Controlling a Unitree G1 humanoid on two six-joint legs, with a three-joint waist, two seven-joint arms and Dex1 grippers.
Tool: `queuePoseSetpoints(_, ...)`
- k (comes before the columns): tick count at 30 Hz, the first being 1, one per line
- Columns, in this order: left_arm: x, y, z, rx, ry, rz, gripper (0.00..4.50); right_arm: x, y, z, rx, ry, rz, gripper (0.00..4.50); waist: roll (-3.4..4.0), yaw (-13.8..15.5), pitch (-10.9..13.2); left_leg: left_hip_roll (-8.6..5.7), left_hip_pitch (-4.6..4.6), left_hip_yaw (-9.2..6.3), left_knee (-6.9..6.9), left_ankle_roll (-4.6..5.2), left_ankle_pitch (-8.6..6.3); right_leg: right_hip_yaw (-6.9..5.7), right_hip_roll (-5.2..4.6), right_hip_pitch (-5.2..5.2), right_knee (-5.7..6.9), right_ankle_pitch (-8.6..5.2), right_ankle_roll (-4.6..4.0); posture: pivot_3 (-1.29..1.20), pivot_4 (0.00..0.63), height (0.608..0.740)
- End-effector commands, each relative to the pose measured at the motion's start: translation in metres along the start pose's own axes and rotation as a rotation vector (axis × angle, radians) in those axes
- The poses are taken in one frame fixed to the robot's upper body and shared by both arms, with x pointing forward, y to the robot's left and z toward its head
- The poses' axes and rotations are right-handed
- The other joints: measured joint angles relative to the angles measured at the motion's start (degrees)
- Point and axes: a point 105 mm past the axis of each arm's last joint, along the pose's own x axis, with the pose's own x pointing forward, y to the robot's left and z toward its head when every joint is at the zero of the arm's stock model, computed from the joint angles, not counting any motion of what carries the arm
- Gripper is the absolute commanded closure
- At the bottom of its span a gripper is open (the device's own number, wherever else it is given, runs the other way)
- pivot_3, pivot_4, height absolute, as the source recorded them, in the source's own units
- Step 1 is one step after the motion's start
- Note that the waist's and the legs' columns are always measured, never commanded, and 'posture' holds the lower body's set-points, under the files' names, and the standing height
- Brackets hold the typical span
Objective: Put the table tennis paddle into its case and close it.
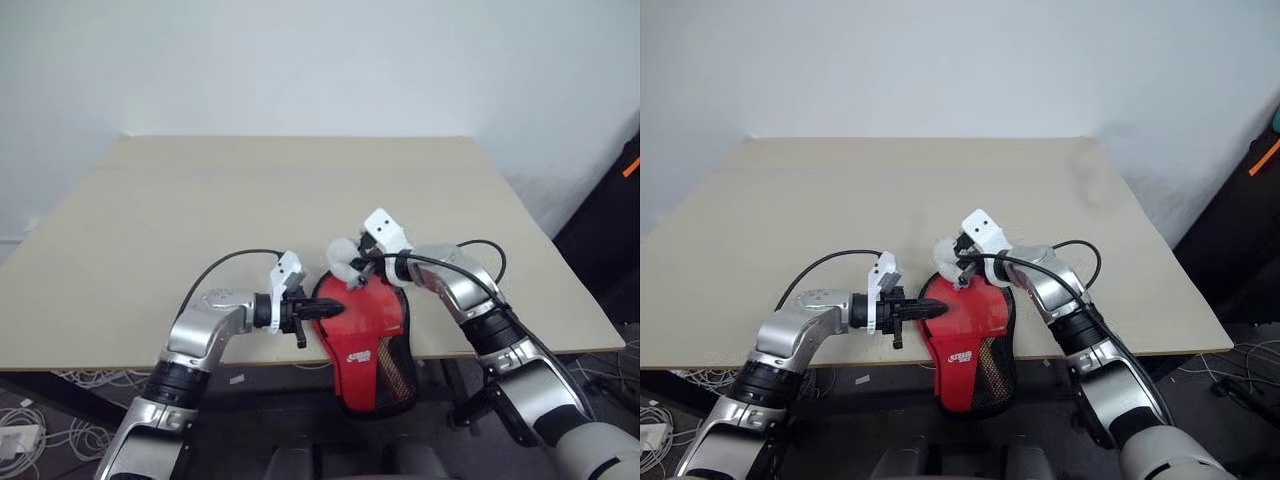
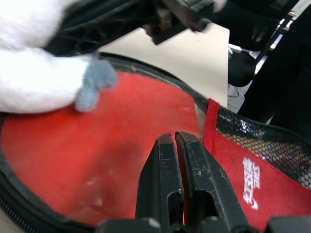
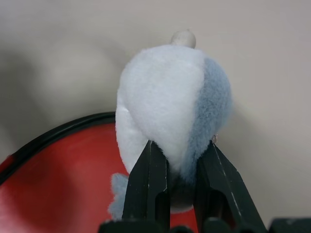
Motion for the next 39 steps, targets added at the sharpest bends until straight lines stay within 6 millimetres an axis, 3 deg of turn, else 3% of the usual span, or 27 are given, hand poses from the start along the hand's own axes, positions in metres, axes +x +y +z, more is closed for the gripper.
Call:
queuePoseSetpoints(1, 0.010, 0.000, 0.024, 0.105, -0.038, -0.015, 4.50, -0.007, -0.021, 0.020, -0.014, -0.059, -0.072, 4.30, 0.00, 0.02, 0.00, 0.00, 0.00, -0.01, 0.00, 0.00, 0.00, 0.00, 0.00, 0.00, -0.01, 0.00, 0.00, 0.00, 0.000, 0.740)
queuePoseSetpoints(8, 0.033, 0.003, 0.027, 0.220, -0.037, 0.005, 4.50, -0.002, -0.030, 0.017, 0.010, -0.045, -0.076, 4.30, 0.03, -0.02, -0.01, -0.01, 0.00, 0.00, -0.01, 0.01, 0.01, 0.01, 0.00, 0.00, 0.00, 0.00, 0.00, 0.00, 0.000, 0.740)
queuePoseSetpoints(20, 0.050, 0.025, -0.014, 0.210, 0.019, 0.079, 4.50, 0.003, -0.024, 0.014, 0.017, -0.037, -0.046, 4.30, 0.07, 0.01, -0.04, -0.01, 0.00, -0.02, 0.01, 0.02, 0.01, 0.01, 0.01, 0.03, 0.02, 0.01, 0.00, 0.00, 0.000, 0.740)
queuePoseSetpoints(27, 0.052, 0.027, -0.026, 0.198, 0.068, 0.060, 4.50, 0.004, -0.025, 0.009, 0.021, -0.015, -0.048, 4.30, 0.15, -0.02, -0.09, -0.01, 0.06, -0.01, 0.01, 0.02, 0.01, 0.01, 0.01, 0.09, 0.03, 0.01, 0.00, 0.00, 0.000, 0.740)
queuePoseSetpoints(34, 0.052, 0.026, -0.039, 0.193, 0.098, 0.045, 4.50, -0.003, -0.050, -0.001, 0.027, 0.023, -0.125, 4.30, 0.31, -0.01, -0.19, -0.01, 0.18, -0.01, 0.00, 0.02, 0.01, 0.01, 0.00, 0.20, 0.02, 0.00, 0.01, 0.00, 0.000, 0.740)
queuePoseSetpoints(39, 0.054, 0.024, -0.048, 0.174, 0.109, 0.039, 4.50, -0.017, -0.078, -0.011, 0.032, 0.057, -0.206, 4.30, 0.35, 0.04, -0.22, -0.04, 0.21, -0.03, 0.00, 0.03, 0.01, 0.01, -0.01, 0.29, -0.02, 0.00, 0.01, 0.00, 0.000, 0.740)
